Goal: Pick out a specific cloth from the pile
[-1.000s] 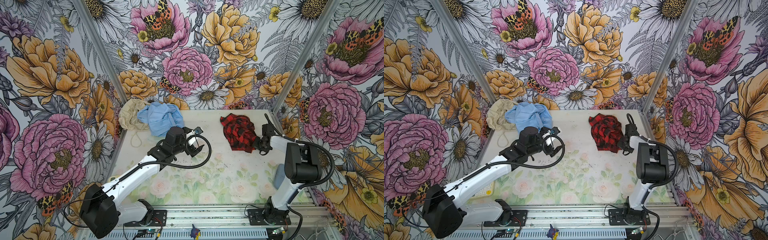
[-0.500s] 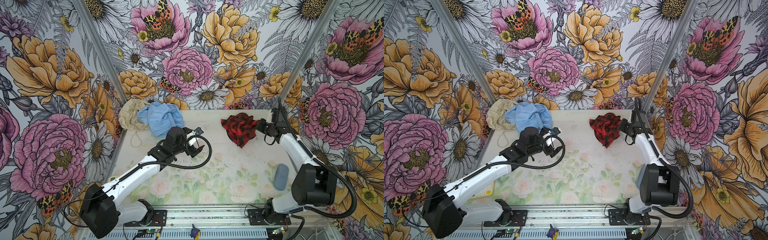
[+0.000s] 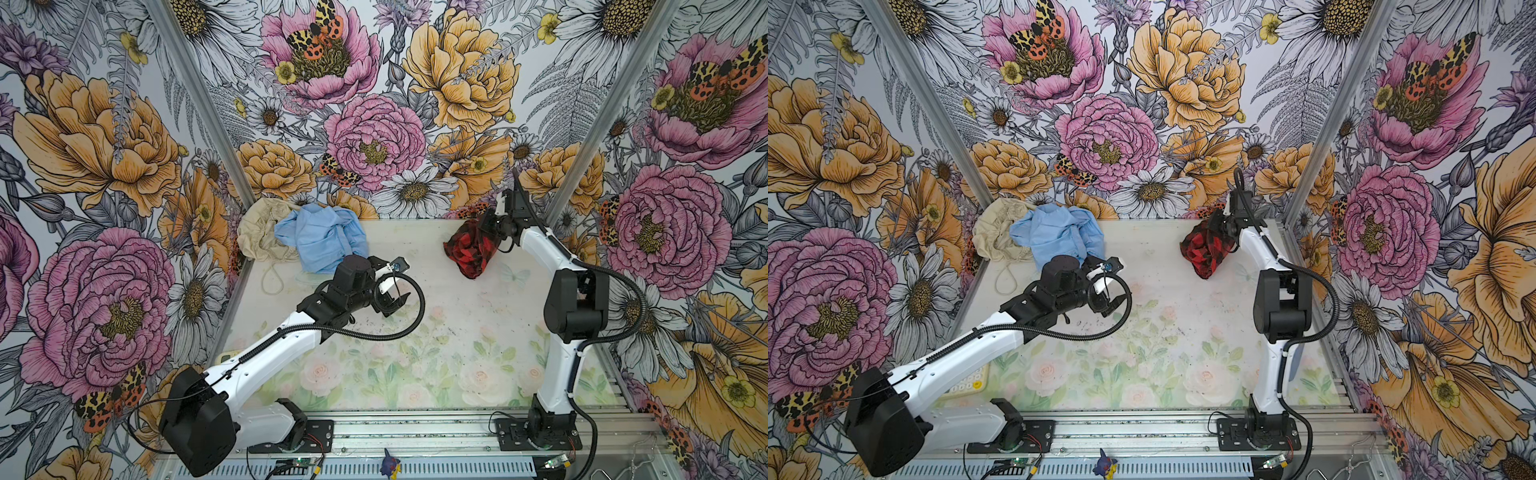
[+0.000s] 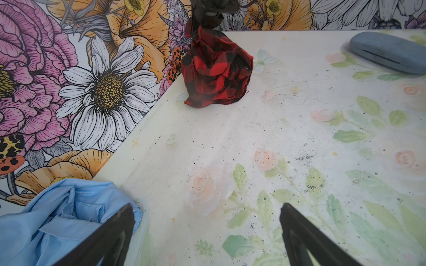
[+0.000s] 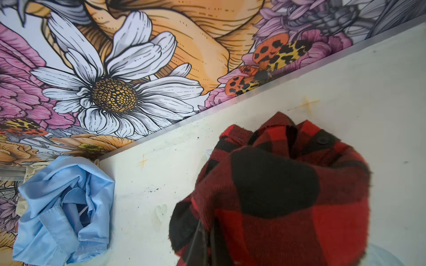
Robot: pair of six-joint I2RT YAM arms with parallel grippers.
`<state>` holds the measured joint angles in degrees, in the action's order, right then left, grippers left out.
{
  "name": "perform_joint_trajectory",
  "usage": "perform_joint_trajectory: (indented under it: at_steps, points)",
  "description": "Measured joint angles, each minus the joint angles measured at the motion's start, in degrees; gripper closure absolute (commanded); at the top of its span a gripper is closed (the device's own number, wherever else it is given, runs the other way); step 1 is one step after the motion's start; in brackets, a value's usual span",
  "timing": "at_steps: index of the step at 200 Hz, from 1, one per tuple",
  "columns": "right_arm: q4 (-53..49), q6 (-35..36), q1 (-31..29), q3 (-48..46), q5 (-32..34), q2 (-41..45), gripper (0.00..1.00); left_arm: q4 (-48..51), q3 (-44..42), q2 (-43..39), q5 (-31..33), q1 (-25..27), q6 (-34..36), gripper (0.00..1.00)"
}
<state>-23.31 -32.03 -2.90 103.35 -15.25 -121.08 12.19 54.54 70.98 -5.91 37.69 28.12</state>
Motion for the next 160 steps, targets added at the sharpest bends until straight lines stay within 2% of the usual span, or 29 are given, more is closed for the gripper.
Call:
perform_joint_trajectory:
  at_steps: [66, 112, 160]
  points:
    - [-0.48, -5.42, -5.22, 15.3, -1.07, -17.31, 1.0, 0.07, 0.0, -0.07, 0.83, 0.02, 0.87, 0.01]
    - [-2.58, -10.67, -4.48, 14.58, 2.91, -18.75, 1.0, 0.44, 0.0, -0.68, 1.05, 0.02, 1.03, 0.01]
    - [-2.62, -14.36, -1.44, 13.05, 0.55, -18.91, 1.0, 0.48, 0.0, -1.07, 1.03, 0.02, 1.03, 0.01]
